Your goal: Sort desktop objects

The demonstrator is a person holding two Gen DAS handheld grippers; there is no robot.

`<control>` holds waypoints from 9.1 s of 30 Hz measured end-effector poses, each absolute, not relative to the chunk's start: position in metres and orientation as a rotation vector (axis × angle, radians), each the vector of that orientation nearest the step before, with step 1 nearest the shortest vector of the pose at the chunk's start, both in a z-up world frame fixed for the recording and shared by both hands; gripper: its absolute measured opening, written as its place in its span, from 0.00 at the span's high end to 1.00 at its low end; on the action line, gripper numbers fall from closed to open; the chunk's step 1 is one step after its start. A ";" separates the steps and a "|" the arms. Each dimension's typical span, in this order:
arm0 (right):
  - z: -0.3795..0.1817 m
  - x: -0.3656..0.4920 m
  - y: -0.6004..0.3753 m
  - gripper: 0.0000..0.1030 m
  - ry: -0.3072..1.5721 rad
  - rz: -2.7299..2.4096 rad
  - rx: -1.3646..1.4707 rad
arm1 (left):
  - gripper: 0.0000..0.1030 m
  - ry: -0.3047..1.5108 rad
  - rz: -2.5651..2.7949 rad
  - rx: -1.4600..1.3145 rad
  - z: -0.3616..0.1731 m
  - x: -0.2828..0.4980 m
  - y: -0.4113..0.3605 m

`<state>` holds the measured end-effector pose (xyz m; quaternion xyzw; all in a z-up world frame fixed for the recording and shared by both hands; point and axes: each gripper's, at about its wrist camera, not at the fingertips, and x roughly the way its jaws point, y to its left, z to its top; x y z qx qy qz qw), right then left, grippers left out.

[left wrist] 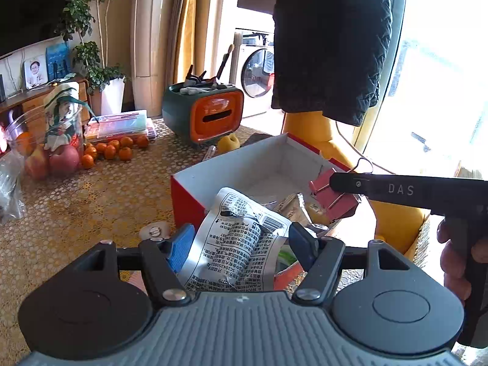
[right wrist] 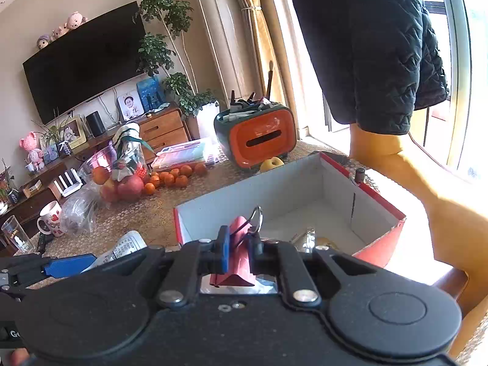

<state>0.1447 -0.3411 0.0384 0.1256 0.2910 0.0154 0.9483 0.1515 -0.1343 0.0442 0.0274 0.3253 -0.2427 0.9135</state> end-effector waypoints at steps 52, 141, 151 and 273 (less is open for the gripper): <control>-0.049 0.262 -0.414 0.64 0.845 -0.049 0.243 | 0.28 0.890 -0.515 0.118 -0.034 0.292 -0.238; -0.060 0.276 -0.145 0.28 0.862 0.235 -0.045 | 0.01 0.734 -0.421 0.057 -0.100 0.212 -0.020; -0.085 0.300 -0.138 0.35 0.904 0.092 -0.001 | 0.01 0.722 -0.434 0.113 -0.116 0.222 -0.022; -0.019 0.240 -0.413 0.67 0.851 -0.016 0.040 | 0.62 0.793 -0.555 0.226 0.001 0.263 -0.235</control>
